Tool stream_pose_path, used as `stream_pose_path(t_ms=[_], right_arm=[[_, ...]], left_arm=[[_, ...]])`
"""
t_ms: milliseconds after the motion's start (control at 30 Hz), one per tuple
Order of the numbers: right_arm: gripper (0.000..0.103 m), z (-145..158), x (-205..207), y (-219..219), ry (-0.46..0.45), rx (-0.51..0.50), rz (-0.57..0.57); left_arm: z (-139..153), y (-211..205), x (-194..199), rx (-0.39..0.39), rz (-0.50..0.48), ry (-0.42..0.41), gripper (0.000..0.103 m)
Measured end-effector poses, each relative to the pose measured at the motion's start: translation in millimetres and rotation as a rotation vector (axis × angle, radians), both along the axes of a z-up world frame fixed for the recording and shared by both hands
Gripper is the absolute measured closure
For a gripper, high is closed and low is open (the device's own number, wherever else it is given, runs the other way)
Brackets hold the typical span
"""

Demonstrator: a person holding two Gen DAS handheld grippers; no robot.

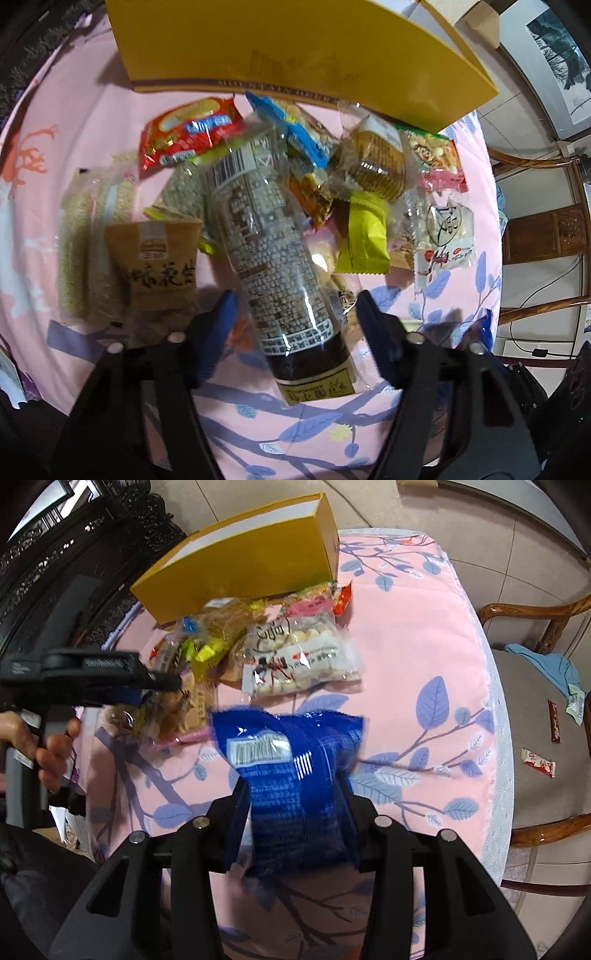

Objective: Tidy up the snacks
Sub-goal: 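Grasp the clear tube snack with black cap with the left tool while the right holds the blue packet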

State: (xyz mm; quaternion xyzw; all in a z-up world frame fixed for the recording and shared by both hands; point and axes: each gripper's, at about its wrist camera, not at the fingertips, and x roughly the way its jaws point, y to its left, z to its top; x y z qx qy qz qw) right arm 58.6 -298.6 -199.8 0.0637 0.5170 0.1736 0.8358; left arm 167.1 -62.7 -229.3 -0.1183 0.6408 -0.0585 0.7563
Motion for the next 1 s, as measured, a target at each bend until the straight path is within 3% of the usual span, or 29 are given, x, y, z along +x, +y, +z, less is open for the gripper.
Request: stream_pose_path(t_ms=[67,200,300,367,400,433,567,667,767,867,967,1000], right_arm=[[0.058,2,2,2,-0.01,-0.011,0.007],[0.074,-10,8,2,0.03,-0.031,0.0],[0.074,-10,8,-3,0.03,-0.017,-0.029],[0.06,-8,9,-7,0.035,-0.023,-0.064],[0.043,-7,10,-8,0.033,-0.047,-0.085],[0.035,-7,11,-7,0.026,-0.087,-0.11],[0.035,-19,23,4,0.078,-0.183,-0.104],[0.029,-32,32,9,0.13,-0.137,-0.107],[0.02,-40,35,15,0.191,-0.108,-0.12],[0.007,-52,34,28,0.197,-0.187,-0.074],[0.015,-54,29,42,0.153,-0.32,-0.048],[0.024,-52,28,41,0.14,-0.31,-0.046]], left_arm=[[-4,0,0,0.0,-0.005,0.006,0.043],[-8,2,-2,0.002,-0.009,0.0,0.055],[-9,10,-2,-0.018,0.013,0.009,0.06],[-9,10,-2,-0.018,0.012,0.009,0.06],[-8,10,-2,-0.016,0.01,0.008,0.06],[-8,11,-2,-0.013,0.009,0.007,0.06],[-8,9,-2,-0.015,0.011,0.008,0.06],[-9,9,-1,-0.019,0.012,0.013,0.059],[-11,11,0,-0.035,0.02,0.026,0.058],[-13,14,2,-0.036,0.018,0.029,0.056],[-14,16,4,-0.041,0.017,0.03,0.056],[-13,17,4,-0.044,0.02,0.03,0.057]])
